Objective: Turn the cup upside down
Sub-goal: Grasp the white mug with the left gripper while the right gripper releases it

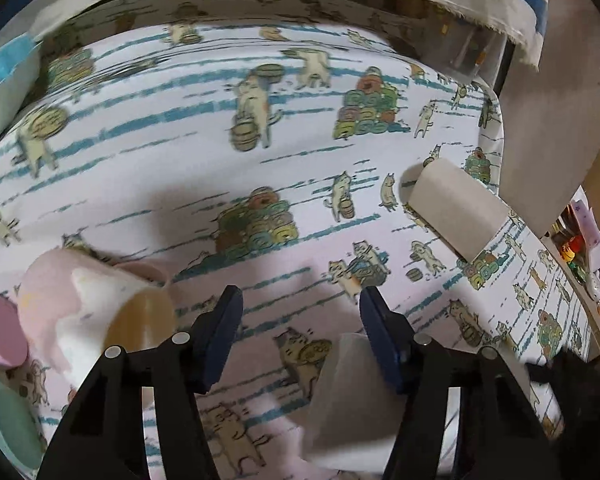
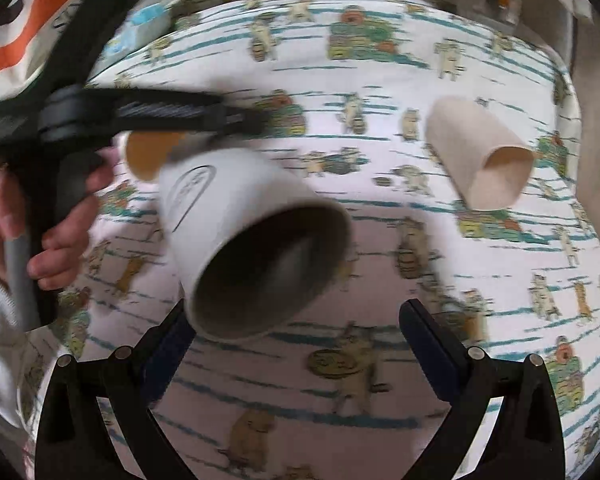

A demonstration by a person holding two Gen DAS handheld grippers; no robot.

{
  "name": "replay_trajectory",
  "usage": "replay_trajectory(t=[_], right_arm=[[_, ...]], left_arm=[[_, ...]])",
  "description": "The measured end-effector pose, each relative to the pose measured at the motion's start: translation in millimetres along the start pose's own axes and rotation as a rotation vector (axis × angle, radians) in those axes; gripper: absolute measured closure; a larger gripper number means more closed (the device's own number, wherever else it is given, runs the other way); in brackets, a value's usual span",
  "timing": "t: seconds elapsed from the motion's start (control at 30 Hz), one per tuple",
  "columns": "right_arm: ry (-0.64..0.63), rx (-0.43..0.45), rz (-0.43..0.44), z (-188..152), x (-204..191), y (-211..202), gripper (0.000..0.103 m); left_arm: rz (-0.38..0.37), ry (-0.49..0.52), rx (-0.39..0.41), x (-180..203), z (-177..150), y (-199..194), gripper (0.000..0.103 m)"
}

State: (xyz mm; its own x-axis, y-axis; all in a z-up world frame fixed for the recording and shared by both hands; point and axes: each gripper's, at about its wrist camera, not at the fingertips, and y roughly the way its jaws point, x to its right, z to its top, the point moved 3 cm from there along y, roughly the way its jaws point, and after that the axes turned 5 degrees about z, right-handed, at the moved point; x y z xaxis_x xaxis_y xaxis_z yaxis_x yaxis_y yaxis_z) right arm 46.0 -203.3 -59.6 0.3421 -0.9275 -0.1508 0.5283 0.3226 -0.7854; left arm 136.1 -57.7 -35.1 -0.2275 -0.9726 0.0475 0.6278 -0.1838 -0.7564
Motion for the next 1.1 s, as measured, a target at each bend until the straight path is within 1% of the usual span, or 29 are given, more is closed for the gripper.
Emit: replay_trajectory(t=[0.17,0.23,0.27,0.33,0.4,0.47,0.5,0.53,0.6,0.67,0.7,0.73,0.77,0.8,0.83,0.87,0.93,1.0,1.1], right_arm=[[0.037,0.046,-0.082,10.8,30.2,-3.7,0.002],[0.059,0.071,-0.079,20.1,40.0,-1.0,0.002],[0.069,0.080,-0.058,25.2,43.7,1.3,0.002],[0.093,0.105,0.025,38.1,49.2,7.3,0.002],[0.105,0.114,0.080,47.3,49.5,11.8,0.002],[0.114,0.135,0.120,51.7,46.9,8.2,0.002],[0.112,0.151,0.134,52.5,44.9,4.6,0.002],[0.100,0.173,0.146,51.2,39.8,-2.4,0.002],[0.052,0.228,0.156,48.9,31.4,-18.0,0.002],[0.005,0.285,0.142,45.0,25.5,-34.8,0.002],[-0.023,0.323,0.132,42.4,22.9,-45.2,0.002],[-0.049,0.359,0.123,40.3,21.8,-55.2,0.002],[-0.070,0.391,0.113,37.7,20.7,-64.8,0.002],[-0.091,0.425,0.102,34.8,19.5,-73.9,0.001],[-0.104,0.454,0.090,32.9,19.3,-82.6,0.001],[-0.111,0.469,0.079,30.6,19.4,-88.3,0.001],[-0.096,0.471,0.079,27.7,24.0,-96.1,0.001],[-0.077,0.493,0.060,24.9,29.5,-102.1,0.001],[-0.090,0.534,-0.003,19.5,35.0,-105.6,0.001]], left_arm=[[0.017,-0.030,-0.001,-8.8,-25.7,-23.4,0.046],[0.022,-0.037,0.004,-8.5,-39.6,-34.3,0.046],[0.023,-0.043,0.007,-8.2,-46.2,-39.0,0.046],[0.023,-0.056,0.009,-8.8,-57.4,-46.0,0.047],[0.018,-0.085,0.015,-11.1,-65.3,-51.6,0.048],[0.020,-0.114,0.036,-13.8,-69.5,-57.6,0.048],[0.036,-0.124,0.056,-15.2,-70.9,-61.9,0.048],[0.051,-0.131,0.078,-16.0,-71.9,-66.6,0.048],[0.057,-0.144,0.113,-16.6,-73.9,-75.3,0.048],[0.064,-0.157,0.161,-15.4,-75.4,-86.0,0.043],[0.067,-0.157,0.184,-13.4,-75.7,-90.1,0.035],[0.070,-0.155,0.210,-10.5,-76.6,-95.0,0.025],[0.078,-0.151,0.247,-6.1,-77.2,-100.8,0.019],[0.089,-0.145,0.281,-1.5,-77.3,-105.1,0.008],[0.101,-0.132,0.315,4.1,-76.9,-109.1,0.000],[0.111,-0.115,0.339,8.7,-76.9,-111.6,0.000],[0.129,-0.085,0.347,17.3,-76.1,-110.7,0.000],[0.128,-0.069,0.327,25.0,-75.7,-104.5,0.000],[0.107,-0.073,0.271,32.7,-78.3,-91.5,0.000]])
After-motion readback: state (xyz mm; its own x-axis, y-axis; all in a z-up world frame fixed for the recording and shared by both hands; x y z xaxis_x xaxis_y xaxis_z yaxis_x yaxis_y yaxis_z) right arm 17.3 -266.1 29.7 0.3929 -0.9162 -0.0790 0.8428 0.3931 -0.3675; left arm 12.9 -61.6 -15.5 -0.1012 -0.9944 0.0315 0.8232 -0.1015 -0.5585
